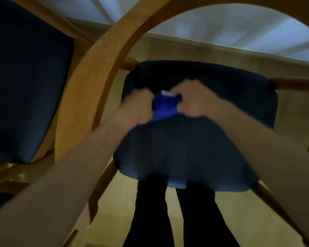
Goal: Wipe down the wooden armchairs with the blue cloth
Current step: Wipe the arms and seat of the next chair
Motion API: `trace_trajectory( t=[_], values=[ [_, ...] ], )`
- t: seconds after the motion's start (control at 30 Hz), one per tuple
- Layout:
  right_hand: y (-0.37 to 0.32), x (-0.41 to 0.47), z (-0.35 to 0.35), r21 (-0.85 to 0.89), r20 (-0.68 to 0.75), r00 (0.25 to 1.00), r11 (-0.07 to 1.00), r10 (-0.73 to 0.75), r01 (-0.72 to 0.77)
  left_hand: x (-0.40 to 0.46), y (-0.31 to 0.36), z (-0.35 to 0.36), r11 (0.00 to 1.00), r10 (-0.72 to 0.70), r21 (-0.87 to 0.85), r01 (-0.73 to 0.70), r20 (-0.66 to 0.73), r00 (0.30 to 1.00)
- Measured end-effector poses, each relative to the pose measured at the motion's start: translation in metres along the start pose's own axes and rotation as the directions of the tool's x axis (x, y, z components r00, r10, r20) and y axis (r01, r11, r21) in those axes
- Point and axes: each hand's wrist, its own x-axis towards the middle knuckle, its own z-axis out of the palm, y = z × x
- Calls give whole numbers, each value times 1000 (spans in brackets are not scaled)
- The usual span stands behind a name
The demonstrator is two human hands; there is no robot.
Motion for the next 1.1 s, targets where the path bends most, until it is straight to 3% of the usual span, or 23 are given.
trace_trajectory(
  t=[0.13,0.3,0.33,0.43,0.6,0.67,0.77,0.83,0.9,0.93,1.0,1.1],
  values=[
    [5,42,-32,30,-314,949,999,-6,16,46,15,-37,994,14,106,15,-270,963],
    [2,19,23,20,-648,758,994,-70,109,24,-1,2,991,130,91,-96,-525,841],
    [2,8,42,20,-639,767,995,-62,97,12,-7,20,989,133,123,-81,-505,853],
    [0,-26,96,-45,-432,902,999,-8,-12,-25,-16,77,979,82,206,-12,-332,940],
    [1,-54,115,-129,-140,990,992,-18,0,-61,-31,116,978,127,190,-81,-245,961],
    [-1,-50,100,-84,-64,998,996,-19,14,-62,-34,112,989,138,86,-119,-277,951],
    [-14,-24,57,-170,-210,973,984,-91,55,-41,-33,88,979,94,-107,-174,-523,847],
    [-28,2,24,-311,-408,883,945,-231,104,-13,-35,63,980,-2,-142,-141,-710,704],
    [-41,31,-3,-366,-551,776,924,-308,107,17,-39,39,969,-112,-224,-101,-768,630],
    [-46,46,-12,-383,-559,763,917,-325,110,29,-41,35,965,-169,-256,-52,-761,626],
    [-51,70,-10,-450,-433,844,887,-316,101,40,-44,40,953,-252,-299,41,-715,652],
    [-42,75,21,-433,-328,902,893,-279,118,30,-50,55,961,-203,-276,7,-688,696]
  ],
)
